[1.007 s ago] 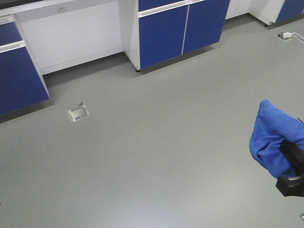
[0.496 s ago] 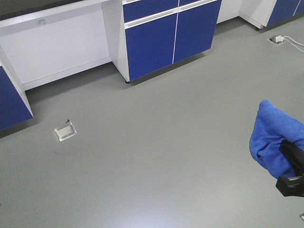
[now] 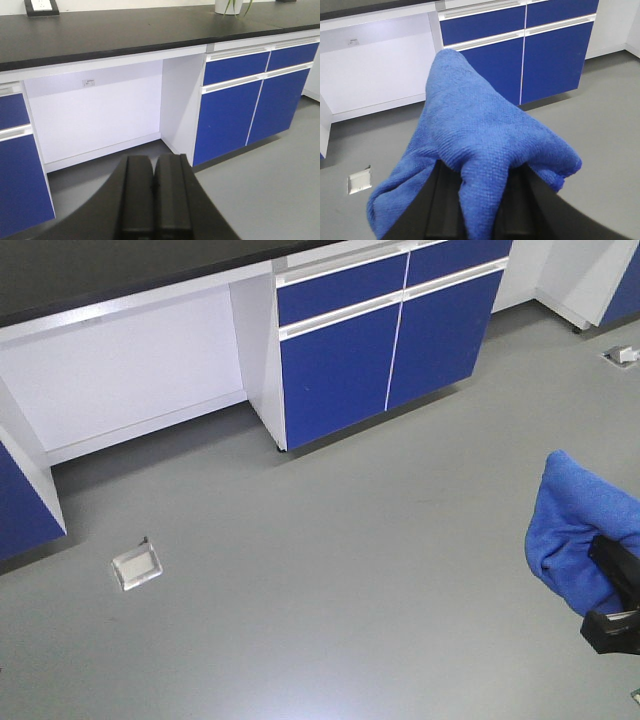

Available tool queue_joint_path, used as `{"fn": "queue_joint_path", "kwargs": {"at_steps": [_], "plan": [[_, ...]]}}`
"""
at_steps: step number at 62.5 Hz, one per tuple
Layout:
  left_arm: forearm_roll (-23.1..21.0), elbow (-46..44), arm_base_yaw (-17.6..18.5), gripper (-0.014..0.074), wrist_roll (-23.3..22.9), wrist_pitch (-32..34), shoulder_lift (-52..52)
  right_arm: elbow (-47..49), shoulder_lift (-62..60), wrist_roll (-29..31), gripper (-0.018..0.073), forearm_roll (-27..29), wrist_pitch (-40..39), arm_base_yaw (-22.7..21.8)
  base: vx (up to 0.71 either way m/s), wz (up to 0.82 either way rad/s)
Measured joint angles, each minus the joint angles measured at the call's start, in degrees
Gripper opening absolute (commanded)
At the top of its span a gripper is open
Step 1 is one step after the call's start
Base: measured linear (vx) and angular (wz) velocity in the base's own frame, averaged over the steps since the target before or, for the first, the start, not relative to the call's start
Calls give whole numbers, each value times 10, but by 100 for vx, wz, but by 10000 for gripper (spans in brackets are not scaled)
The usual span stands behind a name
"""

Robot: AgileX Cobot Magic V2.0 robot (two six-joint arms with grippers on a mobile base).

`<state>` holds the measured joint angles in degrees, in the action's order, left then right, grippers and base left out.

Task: Wipe right workspace with blue cloth
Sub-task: 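Hold the cloth in the right gripper while the base turns away, then drive the base up to the other black countertop, cloth held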

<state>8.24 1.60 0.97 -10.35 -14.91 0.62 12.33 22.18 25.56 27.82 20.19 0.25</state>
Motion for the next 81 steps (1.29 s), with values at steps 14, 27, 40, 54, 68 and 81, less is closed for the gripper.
{"fn": "queue_joint_path", "kwargs": {"at_steps": [14, 27, 40, 54, 68, 81], "plan": [[0, 0, 0, -6, 0, 0, 0, 0, 0, 0, 0, 0, 0, 0, 39, 2], [0, 0, 0, -6, 0, 0, 0, 0, 0, 0, 0, 0, 0, 0, 41, 1], [0, 0, 0, -6, 0, 0, 0, 0, 0, 0, 0, 0, 0, 0, 40, 1], [0, 0, 0, -6, 0, 0, 0, 0, 0, 0, 0, 0, 0, 0, 41, 17], [0, 0, 0, -6, 0, 0, 0, 0, 0, 0, 0, 0, 0, 0, 40, 30], [0, 0, 0, -6, 0, 0, 0, 0, 0, 0, 0, 0, 0, 0, 38, 35]]}}
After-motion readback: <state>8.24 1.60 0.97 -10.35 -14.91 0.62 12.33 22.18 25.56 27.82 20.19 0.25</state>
